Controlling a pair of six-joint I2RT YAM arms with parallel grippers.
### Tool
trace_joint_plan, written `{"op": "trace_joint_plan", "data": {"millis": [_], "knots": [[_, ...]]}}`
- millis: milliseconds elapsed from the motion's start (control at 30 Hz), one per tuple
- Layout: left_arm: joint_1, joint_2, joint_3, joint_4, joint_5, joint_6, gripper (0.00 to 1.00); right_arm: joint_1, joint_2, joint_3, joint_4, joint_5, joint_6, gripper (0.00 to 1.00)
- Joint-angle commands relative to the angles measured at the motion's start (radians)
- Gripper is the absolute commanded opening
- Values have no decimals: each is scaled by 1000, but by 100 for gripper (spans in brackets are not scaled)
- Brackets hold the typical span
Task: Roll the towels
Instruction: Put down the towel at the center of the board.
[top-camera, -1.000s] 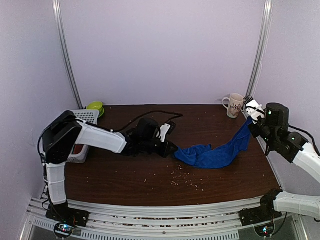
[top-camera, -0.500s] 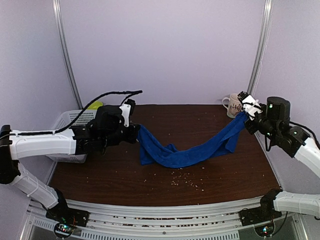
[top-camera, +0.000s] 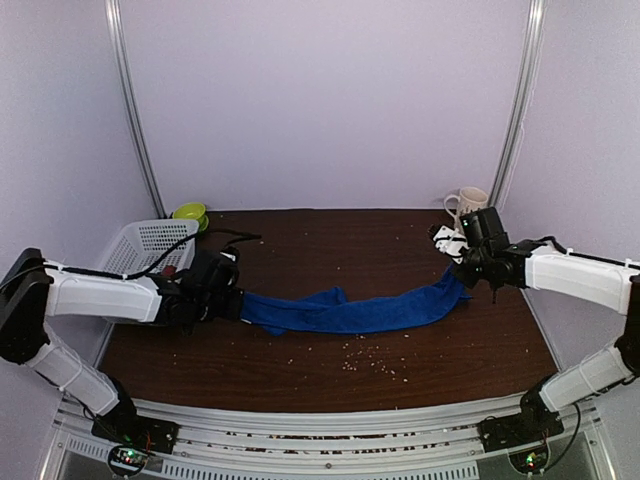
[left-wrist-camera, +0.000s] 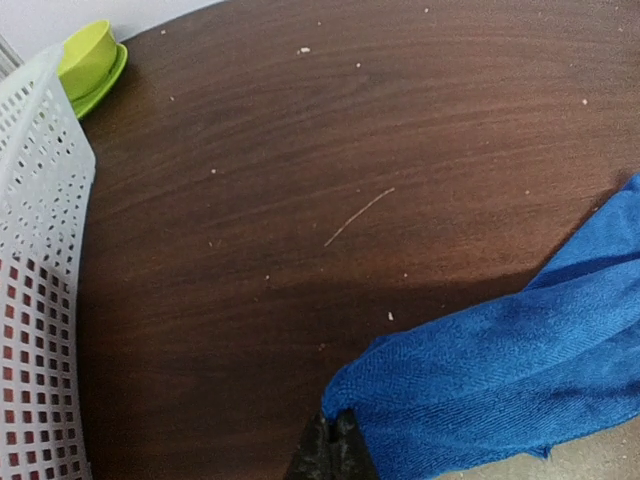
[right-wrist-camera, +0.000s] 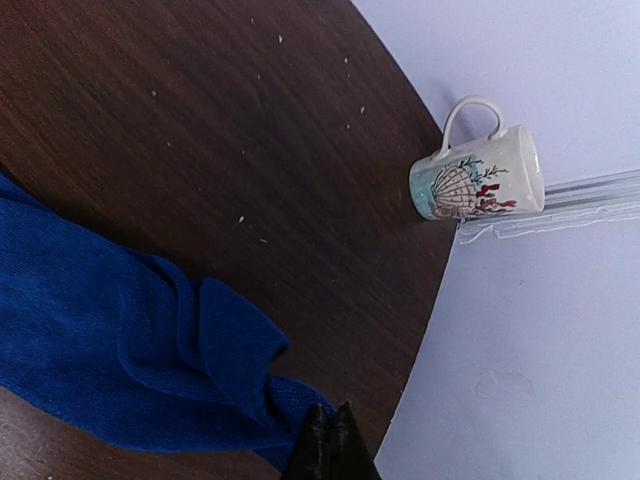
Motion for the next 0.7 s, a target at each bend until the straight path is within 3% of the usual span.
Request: {"op": "trace_joint_plan", "data": {"millis": [0,267,333,400,533,567,667], "knots": [[31,106,35,92,63,22,0,-4,113,6,52,180,23,0],[79,276,159,94,94,69,0,-5,250,69,90,281,51,0],[84,314,190,87,100,78,5,-5,285,99,94,305,55,9],[89,349,219,73,101,83,21,-5,311,123,90,315,59,22],[91,320,189,85,92,77,82,-5,284,131,86,302,51,58],[91,295,173,88,89,77,93,-5,260,120,94,291,43,65],[90,180,105,97,89,95,98,-6,169,84,113,228,8,82]]}}
